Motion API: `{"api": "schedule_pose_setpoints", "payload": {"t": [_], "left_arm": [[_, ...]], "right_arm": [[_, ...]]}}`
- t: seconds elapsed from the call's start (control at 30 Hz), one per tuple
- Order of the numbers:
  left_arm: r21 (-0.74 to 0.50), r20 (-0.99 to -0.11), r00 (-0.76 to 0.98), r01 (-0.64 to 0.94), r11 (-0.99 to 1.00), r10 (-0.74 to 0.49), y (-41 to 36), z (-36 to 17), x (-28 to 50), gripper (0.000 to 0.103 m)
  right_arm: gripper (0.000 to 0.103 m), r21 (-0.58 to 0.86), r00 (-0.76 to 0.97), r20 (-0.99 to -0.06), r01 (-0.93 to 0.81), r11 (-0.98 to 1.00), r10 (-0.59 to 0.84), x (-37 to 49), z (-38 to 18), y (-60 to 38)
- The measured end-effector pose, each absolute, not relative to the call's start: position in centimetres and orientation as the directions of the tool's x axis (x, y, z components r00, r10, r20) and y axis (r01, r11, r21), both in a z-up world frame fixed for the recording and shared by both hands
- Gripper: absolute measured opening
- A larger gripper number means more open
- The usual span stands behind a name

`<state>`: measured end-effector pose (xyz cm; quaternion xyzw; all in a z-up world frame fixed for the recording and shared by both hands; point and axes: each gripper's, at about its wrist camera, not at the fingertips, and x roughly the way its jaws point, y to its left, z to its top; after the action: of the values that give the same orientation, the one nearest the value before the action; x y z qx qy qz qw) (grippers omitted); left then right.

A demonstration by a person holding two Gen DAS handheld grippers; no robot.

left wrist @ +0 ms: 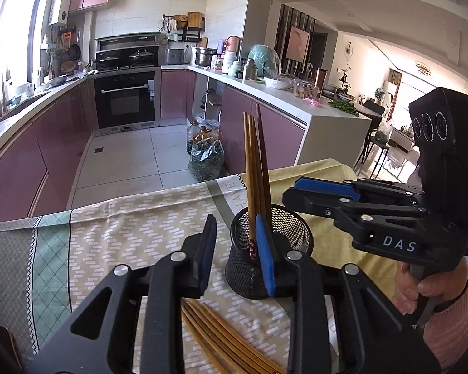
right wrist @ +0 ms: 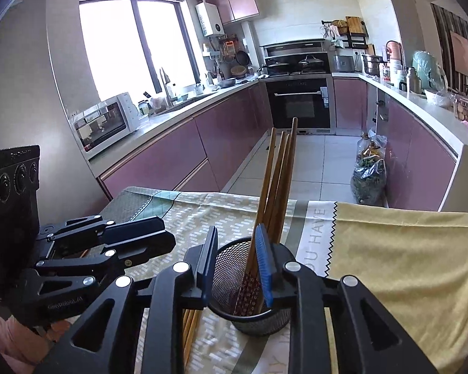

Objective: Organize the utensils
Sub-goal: 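Drop the chopstick into the mesh cup with the right gripper while the left gripper releases its chopstick, then return the right gripper to the chopsticks and grasp one while the left gripper grasps another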

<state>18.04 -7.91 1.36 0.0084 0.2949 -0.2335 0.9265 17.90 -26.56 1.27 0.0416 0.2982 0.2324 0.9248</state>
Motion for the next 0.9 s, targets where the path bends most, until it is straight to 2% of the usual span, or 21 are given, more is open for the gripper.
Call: {"api": "schedule_pose_setpoints", "payload": {"t": [0.07,0.13,0.3,0.6,0.9], "left_arm": [[-0.114,-0.536,0.732,0.431,0.895,-0.421,-7.1,1.5,17.0,0.031],[-0.112,-0.528,0.739,0.427,0.897,-0.418,-6.3,1.5,16.1,0.033],[-0.094,-0.554,0.737,0.406,0.909,-0.387,-4.5,-0.1,14.0,0.039],[-0.138,-0.674,0.65,0.356,0.924,-0.351,-2.1,-5.9,12.6,0.039],[-0.165,-0.739,0.583,0.331,0.929,-0.338,-2.6,-9.6,12.0,0.039]], "right_arm": [[0.026,0.212,0.709,-0.521,-0.431,0.877,0.475,16.8,1.4,-26.5],[0.035,0.2,0.702,-0.515,-0.459,0.865,0.492,15.5,1.5,-26.3],[0.035,0.195,0.659,-0.535,-0.512,0.837,0.528,13.0,0.3,-25.3],[0.035,0.214,0.55,-0.667,-0.505,0.836,0.503,12.2,-5.6,-22.9],[0.035,0.21,0.506,-0.723,-0.488,0.847,0.471,11.2,-8.8,-21.9]]}}
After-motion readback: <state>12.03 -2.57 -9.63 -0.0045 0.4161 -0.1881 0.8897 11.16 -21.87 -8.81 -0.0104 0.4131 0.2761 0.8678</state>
